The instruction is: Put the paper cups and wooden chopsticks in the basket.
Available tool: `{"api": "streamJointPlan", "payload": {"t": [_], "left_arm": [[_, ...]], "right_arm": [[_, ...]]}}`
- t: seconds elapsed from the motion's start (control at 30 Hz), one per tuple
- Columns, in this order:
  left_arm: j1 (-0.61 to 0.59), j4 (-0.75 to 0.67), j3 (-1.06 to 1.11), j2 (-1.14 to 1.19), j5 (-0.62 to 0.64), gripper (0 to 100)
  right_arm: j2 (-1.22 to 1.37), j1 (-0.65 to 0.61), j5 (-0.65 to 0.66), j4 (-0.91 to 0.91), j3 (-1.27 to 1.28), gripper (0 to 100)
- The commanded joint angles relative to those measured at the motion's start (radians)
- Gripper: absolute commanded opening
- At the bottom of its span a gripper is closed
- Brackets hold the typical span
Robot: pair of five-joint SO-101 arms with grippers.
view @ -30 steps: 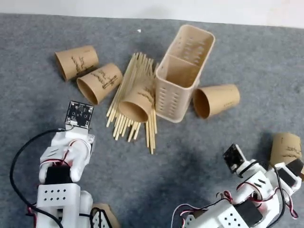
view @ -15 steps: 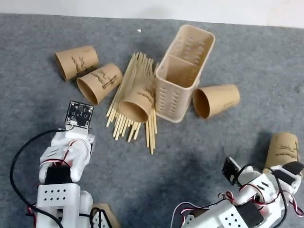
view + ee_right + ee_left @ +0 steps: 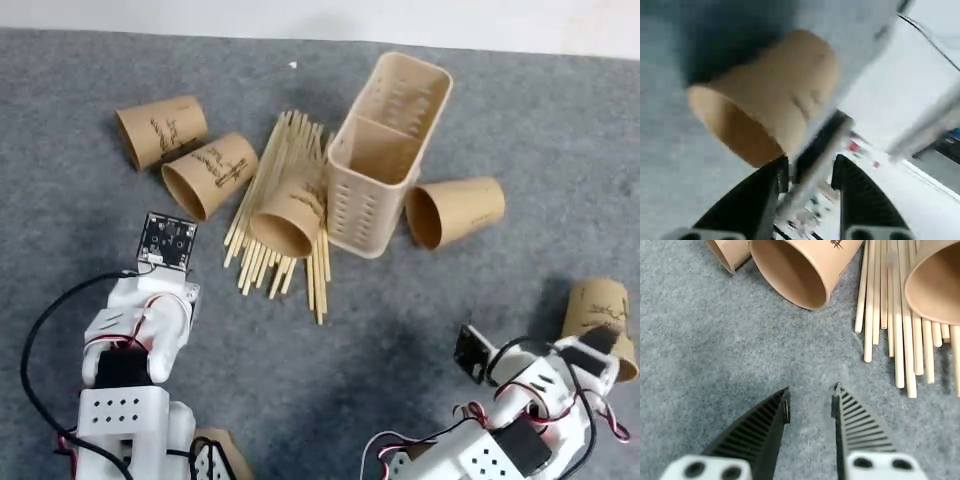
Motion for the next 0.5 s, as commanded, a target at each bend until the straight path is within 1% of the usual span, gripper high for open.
{"api": "streamJointPlan", "payload": {"t": [0.0, 0.07, 0.2, 0.4, 0.47], "left_arm": [[-0.008, -0.015, -0.007, -0.007, -0.006, 16], [-0.008, -0.017, -0.007, -0.007, -0.006, 16], [-0.008, -0.017, -0.007, -0.007, -0.006, 16], [-0.01, -0.014, -0.007, -0.007, -0.006, 16], [-0.01, -0.014, -0.007, -0.007, -0.006, 16]], "right_arm": [[-0.01, -0.022, -0.069, 0.117, 0.117, 15.9], [-0.01, -0.041, -0.095, 0.139, 0.068, 15.9], [-0.01, -0.054, -0.098, 0.231, -0.025, 15.9], [-0.008, -0.059, -0.106, 0.242, -0.059, 15.9], [-0.008, -0.059, -0.137, 0.248, -0.068, 15.9]]}}
